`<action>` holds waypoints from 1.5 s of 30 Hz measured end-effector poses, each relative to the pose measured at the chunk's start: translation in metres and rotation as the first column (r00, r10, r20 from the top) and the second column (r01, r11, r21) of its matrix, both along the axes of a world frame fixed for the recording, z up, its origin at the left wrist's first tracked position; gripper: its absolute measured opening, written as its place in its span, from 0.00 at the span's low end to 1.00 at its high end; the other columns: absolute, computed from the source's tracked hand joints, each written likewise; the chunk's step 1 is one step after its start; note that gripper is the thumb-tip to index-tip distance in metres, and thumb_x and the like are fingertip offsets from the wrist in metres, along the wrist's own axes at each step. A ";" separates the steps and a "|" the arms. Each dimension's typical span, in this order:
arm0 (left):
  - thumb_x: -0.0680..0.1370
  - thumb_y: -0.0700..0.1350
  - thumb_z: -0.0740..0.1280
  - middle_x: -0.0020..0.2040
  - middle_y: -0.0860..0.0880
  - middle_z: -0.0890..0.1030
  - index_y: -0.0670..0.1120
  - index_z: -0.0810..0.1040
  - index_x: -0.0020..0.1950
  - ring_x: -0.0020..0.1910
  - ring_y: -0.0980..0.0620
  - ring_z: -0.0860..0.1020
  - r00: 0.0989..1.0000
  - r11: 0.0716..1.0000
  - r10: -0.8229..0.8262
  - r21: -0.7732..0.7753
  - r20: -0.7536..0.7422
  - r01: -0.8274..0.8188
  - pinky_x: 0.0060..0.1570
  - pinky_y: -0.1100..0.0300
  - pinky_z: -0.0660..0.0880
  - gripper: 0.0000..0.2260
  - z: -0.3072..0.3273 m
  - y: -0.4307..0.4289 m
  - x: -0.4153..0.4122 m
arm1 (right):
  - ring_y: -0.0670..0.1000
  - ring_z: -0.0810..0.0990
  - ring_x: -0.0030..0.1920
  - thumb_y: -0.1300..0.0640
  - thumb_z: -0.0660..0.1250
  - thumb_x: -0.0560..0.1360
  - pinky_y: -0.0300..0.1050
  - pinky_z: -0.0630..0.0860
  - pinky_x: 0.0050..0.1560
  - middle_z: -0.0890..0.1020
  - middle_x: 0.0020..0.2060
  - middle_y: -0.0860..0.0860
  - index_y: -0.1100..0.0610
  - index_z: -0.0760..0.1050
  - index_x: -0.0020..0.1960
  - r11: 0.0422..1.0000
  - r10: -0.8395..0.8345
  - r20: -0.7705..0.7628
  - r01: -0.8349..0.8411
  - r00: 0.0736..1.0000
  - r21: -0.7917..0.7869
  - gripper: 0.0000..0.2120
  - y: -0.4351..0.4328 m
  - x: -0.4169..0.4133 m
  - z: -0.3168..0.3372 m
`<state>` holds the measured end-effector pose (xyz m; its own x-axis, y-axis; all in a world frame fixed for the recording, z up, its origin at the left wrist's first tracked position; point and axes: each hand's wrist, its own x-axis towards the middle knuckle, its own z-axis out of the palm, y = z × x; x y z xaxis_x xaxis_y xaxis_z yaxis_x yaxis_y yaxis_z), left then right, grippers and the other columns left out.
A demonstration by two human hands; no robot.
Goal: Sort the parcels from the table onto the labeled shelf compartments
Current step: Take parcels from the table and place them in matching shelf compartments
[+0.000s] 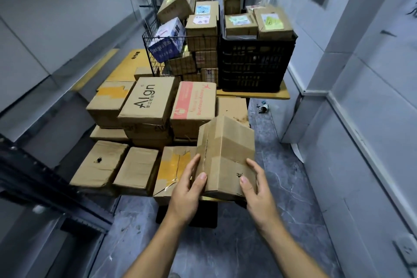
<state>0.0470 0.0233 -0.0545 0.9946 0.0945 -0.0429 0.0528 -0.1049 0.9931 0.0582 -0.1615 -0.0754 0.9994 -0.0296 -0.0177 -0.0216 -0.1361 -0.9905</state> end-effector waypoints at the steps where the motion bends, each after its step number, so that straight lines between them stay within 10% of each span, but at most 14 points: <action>1: 0.76 0.54 0.63 0.71 0.54 0.70 0.60 0.66 0.71 0.70 0.59 0.69 1.000 1.000 0.016 -0.007 0.025 -0.016 0.71 0.48 0.66 0.23 0.003 0.001 -0.001 | 0.38 0.74 0.64 0.49 0.66 0.79 0.43 0.71 0.65 0.74 0.65 0.39 0.27 0.70 0.62 0.998 0.006 0.029 -0.004 1.000 -0.065 0.19 0.001 0.000 0.004; 9: 0.75 0.61 0.65 0.69 0.57 0.71 0.65 0.65 0.71 0.68 0.61 0.70 0.979 0.974 0.077 0.197 0.189 -0.115 0.67 0.54 0.70 0.25 0.023 0.006 -0.003 | 0.45 0.77 0.60 0.48 0.71 0.77 0.45 0.74 0.64 0.76 0.61 0.48 0.42 0.75 0.64 0.978 -0.004 0.095 0.024 0.995 -0.209 0.16 0.004 0.012 0.038; 14: 0.76 0.54 0.66 0.66 0.58 0.72 0.66 0.64 0.71 0.64 0.62 0.72 0.960 0.955 0.020 0.277 0.279 -0.101 0.60 0.65 0.72 0.24 0.032 -0.003 -0.009 | 0.44 0.81 0.60 0.25 0.71 0.62 0.54 0.77 0.64 0.82 0.58 0.39 0.46 0.66 0.73 0.998 0.032 0.003 -0.032 0.999 0.047 0.46 0.014 0.012 0.042; 20: 0.77 0.49 0.65 0.58 0.55 0.80 0.61 0.71 0.67 0.58 0.59 0.78 0.953 0.988 0.127 0.053 0.274 -0.147 0.53 0.66 0.74 0.19 0.036 -0.002 -0.002 | 0.45 0.82 0.59 0.34 0.75 0.63 0.57 0.78 0.63 0.84 0.57 0.43 0.48 0.69 0.71 0.978 -0.020 -0.023 0.024 1.000 0.207 0.42 0.006 0.014 0.041; 29: 0.75 0.57 0.66 0.65 0.57 0.77 0.57 0.70 0.70 0.65 0.55 0.74 0.987 0.996 0.089 0.004 0.137 -0.091 0.63 0.42 0.73 0.24 0.026 0.001 -0.005 | 0.55 0.82 0.61 0.49 0.73 0.72 0.56 0.78 0.63 0.85 0.58 0.52 0.49 0.70 0.66 0.921 0.093 -0.012 -0.081 0.996 0.380 0.25 -0.005 0.011 0.039; 40: 0.73 0.56 0.69 0.66 0.56 0.75 0.62 0.70 0.69 0.66 0.52 0.73 0.953 0.959 0.159 0.189 0.258 -0.211 0.63 0.46 0.74 0.24 0.024 0.011 -0.025 | 0.42 0.77 0.53 0.57 0.65 0.79 0.25 0.71 0.50 0.72 0.58 0.48 0.34 0.72 0.62 0.990 0.014 0.354 0.036 0.935 -0.135 0.20 -0.007 -0.002 0.040; 45: 0.72 0.58 0.68 0.65 0.57 0.74 0.64 0.69 0.69 0.65 0.57 0.73 0.949 0.930 0.172 0.274 0.264 -0.245 0.60 0.62 0.73 0.25 0.026 0.018 -0.040 | 0.34 0.78 0.56 0.46 0.63 0.77 0.25 0.71 0.52 0.78 0.62 0.48 0.37 0.73 0.64 0.993 0.102 0.222 -0.086 0.970 -0.079 0.16 0.003 -0.009 0.044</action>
<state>0.0072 0.0417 -0.0287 0.9292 0.2732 0.2487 -0.1210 -0.4110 0.9035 0.0494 -0.1586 -0.0317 0.9757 0.0714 0.2071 0.2173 -0.1942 -0.9566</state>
